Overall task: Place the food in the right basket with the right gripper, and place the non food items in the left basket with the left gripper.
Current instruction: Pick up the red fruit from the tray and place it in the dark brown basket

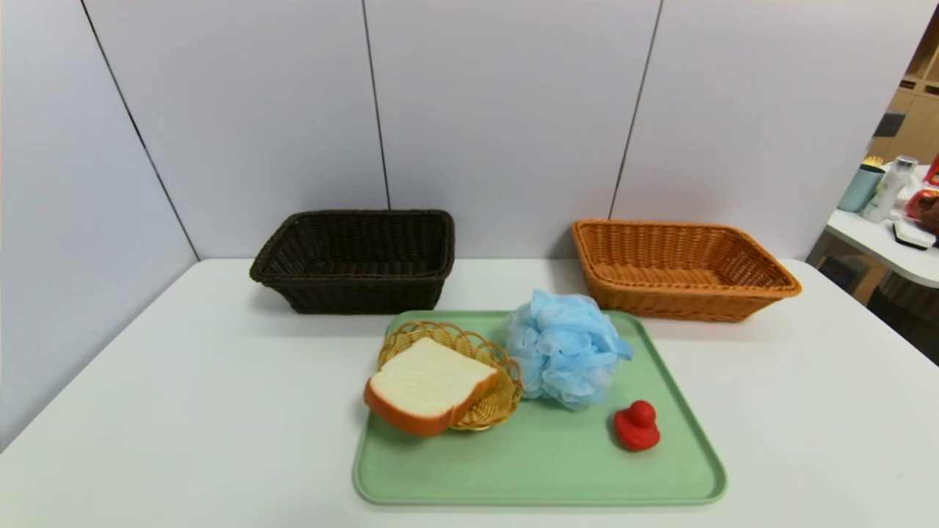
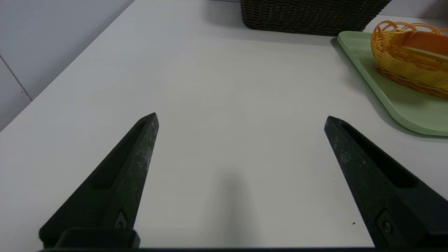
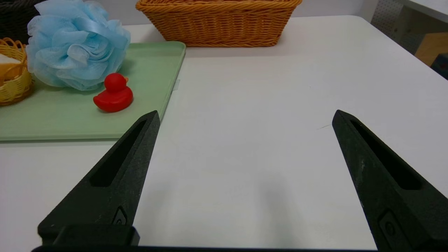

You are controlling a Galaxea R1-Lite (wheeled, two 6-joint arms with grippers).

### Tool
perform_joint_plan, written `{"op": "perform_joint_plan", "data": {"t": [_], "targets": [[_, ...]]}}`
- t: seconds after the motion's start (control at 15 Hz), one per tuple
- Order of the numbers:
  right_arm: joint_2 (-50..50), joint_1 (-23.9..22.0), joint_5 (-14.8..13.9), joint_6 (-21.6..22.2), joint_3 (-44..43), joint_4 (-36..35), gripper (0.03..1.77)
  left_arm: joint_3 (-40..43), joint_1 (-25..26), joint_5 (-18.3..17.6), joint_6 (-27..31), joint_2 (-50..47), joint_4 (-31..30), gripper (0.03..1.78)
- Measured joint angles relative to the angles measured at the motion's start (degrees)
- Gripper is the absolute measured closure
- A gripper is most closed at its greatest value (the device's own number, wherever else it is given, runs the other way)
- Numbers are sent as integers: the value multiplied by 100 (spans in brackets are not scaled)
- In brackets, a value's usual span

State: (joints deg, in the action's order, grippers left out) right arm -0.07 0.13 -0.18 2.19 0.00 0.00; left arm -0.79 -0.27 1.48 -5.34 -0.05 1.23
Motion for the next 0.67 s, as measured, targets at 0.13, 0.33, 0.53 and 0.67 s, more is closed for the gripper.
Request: {"op": "perform_joint_plan", "data": {"t": [0.13, 0.33, 0.53, 0.67], "targets": [[0, 0, 5, 0, 0, 0, 10, 0, 0, -2, 2, 0, 0, 12], [0, 0, 0, 0, 0, 0, 10, 0, 0, 0, 9, 0, 0, 12], [0, -2, 7, -18, 0, 0, 10, 0, 0, -2, 30, 0, 0, 12], [0, -4, 5, -16, 0, 0, 10, 2, 0, 0, 39, 0, 0, 12]]}}
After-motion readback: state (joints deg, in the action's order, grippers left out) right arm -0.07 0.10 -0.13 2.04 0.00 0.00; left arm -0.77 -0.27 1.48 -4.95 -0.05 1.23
